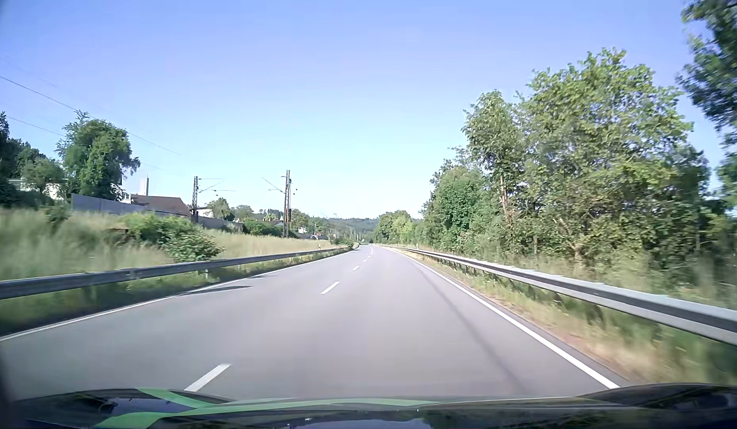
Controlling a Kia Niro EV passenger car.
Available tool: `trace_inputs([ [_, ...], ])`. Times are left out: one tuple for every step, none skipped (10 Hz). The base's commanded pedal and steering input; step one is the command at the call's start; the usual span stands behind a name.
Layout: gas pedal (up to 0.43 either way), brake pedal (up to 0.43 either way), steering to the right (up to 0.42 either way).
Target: Follow the waypoints while adhering to traffic rules and regulations
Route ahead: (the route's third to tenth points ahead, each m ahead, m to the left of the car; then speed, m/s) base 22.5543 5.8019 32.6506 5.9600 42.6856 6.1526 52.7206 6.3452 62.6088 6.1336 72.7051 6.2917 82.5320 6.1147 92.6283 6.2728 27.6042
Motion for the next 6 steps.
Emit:
trace_inputs([
  [0.287,0.000,-0.004],
  [0.287,0.000,-0.004],
  [0.287,0.000,-0.004],
  [0.287,0.000,-0.005],
  [0.268,0.000,-0.005],
  [0.268,0.000,-0.005],
])
